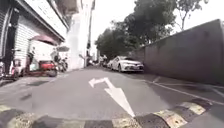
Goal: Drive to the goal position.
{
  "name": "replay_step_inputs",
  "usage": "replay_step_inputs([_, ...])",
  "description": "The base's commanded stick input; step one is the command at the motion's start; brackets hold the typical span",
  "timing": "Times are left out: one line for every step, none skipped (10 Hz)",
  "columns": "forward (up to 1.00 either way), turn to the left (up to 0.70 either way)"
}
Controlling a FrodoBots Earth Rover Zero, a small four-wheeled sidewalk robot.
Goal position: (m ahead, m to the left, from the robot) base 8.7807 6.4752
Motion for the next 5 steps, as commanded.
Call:
replay_step_inputs([0.7, 0.0])
replay_step_inputs([0.7, 0.0])
replay_step_inputs([0.7, 0.0])
replay_step_inputs([0.7, 0.0])
replay_step_inputs([0.7, 0.0])
